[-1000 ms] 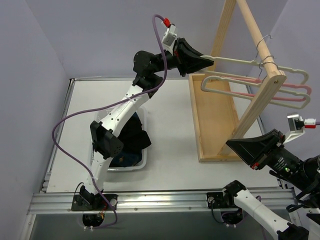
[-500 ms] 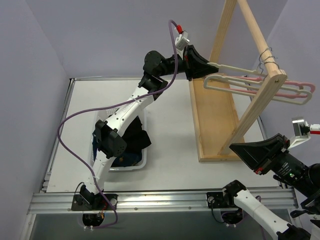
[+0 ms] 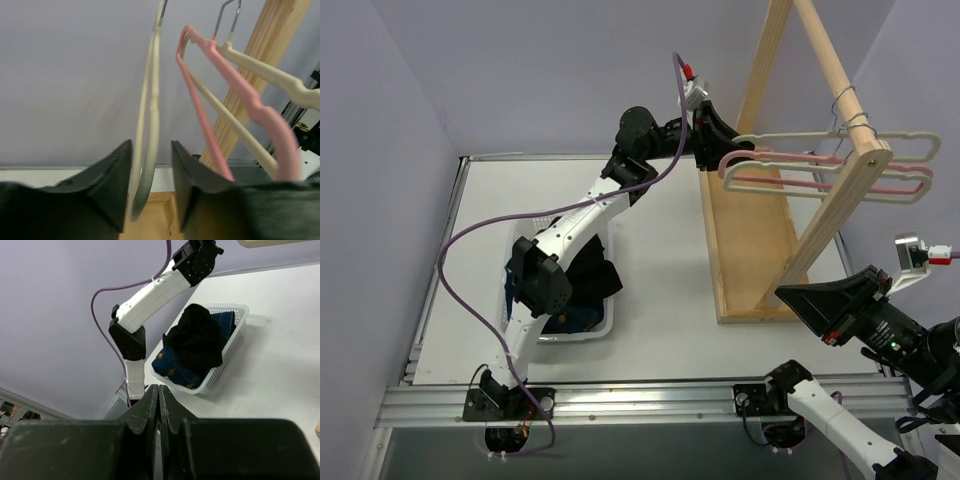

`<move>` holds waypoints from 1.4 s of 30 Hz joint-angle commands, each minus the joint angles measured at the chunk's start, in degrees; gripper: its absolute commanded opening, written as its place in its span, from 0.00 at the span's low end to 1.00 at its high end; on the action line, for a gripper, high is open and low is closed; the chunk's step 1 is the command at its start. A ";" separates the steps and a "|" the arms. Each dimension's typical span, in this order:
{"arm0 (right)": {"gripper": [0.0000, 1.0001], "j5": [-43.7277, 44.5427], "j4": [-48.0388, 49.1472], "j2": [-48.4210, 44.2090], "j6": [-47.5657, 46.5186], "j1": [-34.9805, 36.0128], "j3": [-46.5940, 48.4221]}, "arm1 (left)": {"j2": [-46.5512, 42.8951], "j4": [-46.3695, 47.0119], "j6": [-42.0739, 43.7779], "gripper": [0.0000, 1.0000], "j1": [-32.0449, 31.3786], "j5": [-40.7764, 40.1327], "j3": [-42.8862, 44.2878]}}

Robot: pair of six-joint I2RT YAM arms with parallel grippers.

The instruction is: Remove the skirt from the hanger

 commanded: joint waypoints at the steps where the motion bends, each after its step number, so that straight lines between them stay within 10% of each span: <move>1: 0.00 -0.74 2.12 0.18 -0.87 -0.83 -1.32 | -3.81 -3.86 1.30 0.50 1.72 -0.53 -0.50; 8: 0.00 -1.01 2.82 0.27 -1.05 -1.00 -2.47 | -4.33 -1.92 -2.58 0.95 4.71 -0.53 2.14; 17: 0.01 1.01 1.85 0.44 -1.40 -1.18 -2.99 | -13.02 -12.72 0.94 0.94 9.98 -10.54 -2.70; 33: 0.62 1.10 4.49 4.92 -3.16 -1.53 -7.03 | -52.04 -14.49 1.99 0.94 24.75 -34.54 -48.98; 39: 0.85 8.12 2.91 7.21 -4.73 -1.62 -7.74 | -56.55 -31.41 -0.97 0.94 30.01 -24.74 -47.01; 42: 1.00 11.99 3.08 8.26 -5.18 -1.71 -9.84 | -58.03 -23.05 -9.13 0.94 35.29 -12.42 -54.42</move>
